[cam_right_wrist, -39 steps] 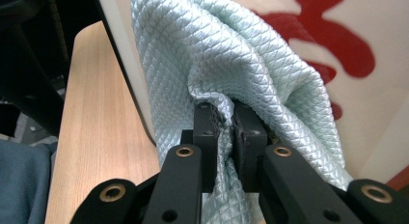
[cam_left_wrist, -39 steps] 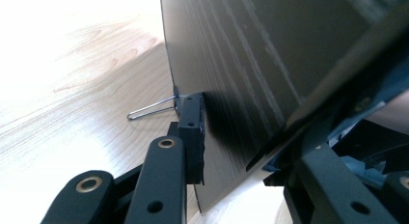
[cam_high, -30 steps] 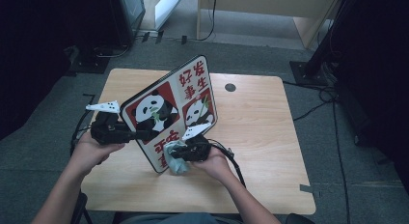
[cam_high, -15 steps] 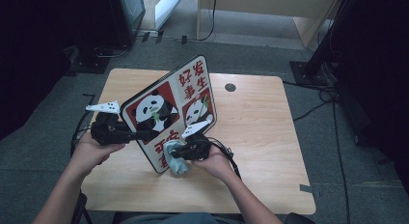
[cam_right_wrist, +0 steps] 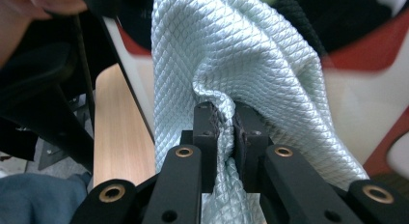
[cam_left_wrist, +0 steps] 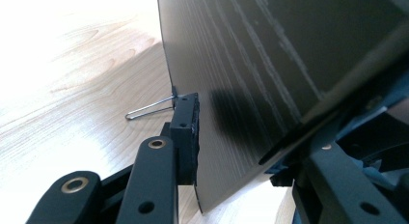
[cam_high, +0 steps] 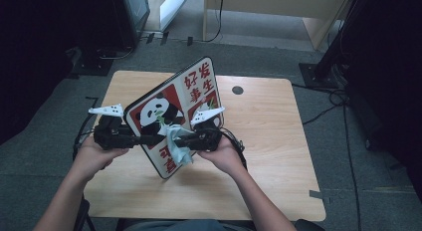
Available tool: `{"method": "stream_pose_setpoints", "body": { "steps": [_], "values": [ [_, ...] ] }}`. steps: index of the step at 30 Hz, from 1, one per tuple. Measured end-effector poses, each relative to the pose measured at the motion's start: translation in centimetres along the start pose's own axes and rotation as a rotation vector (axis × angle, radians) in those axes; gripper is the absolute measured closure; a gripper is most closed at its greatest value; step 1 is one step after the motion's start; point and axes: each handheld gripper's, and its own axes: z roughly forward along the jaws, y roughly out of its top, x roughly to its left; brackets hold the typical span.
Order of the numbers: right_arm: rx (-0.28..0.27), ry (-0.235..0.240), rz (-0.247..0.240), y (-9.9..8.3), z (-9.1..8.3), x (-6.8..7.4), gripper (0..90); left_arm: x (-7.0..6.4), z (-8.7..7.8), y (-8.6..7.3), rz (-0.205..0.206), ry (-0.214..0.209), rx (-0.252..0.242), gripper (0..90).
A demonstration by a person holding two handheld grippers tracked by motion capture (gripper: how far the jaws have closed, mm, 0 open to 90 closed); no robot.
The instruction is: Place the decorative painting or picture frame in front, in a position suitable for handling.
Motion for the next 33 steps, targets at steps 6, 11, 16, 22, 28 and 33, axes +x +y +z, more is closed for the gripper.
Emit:
{"method": "stream_pose_setpoints", "body": {
  "steps": [6, 11, 16, 22, 28, 33],
  "values": [
    [-0.01, -0.014, -0.033, 2.8, -1.4, 0.9, 82.0, 0.0, -0.4, -0.1, 0.008, -0.015, 0.003, 60.8],
    [-0.021, -0.01, -0.053, 4.9, -2.0, 1.4, 82.0, 0.0, -1.2, -0.2, 0.012, -0.015, -0.016, 60.6],
    [-0.024, 0.005, -0.065, 6.9, -2.2, 1.9, 81.5, -0.3, -2.2, -0.3, 0.031, -0.011, -0.031, 60.9],
    [-0.002, 0.021, -0.082, 9.0, -2.0, 2.8, 83.3, -0.4, -3.2, -0.6, 0.043, -0.016, -0.019, 61.3],
    [0.024, 0.037, -0.114, 10.4, -1.7, 3.4, 83.8, -0.1, -4.6, -1.0, 0.025, -0.005, -0.028, 62.1],
    [0.018, 0.046, -0.126, 11.1, -1.8, 3.7, 84.1, 0.4, -6.1, -1.3, 0.017, 0.011, -0.068, 62.5]
  ]
}}
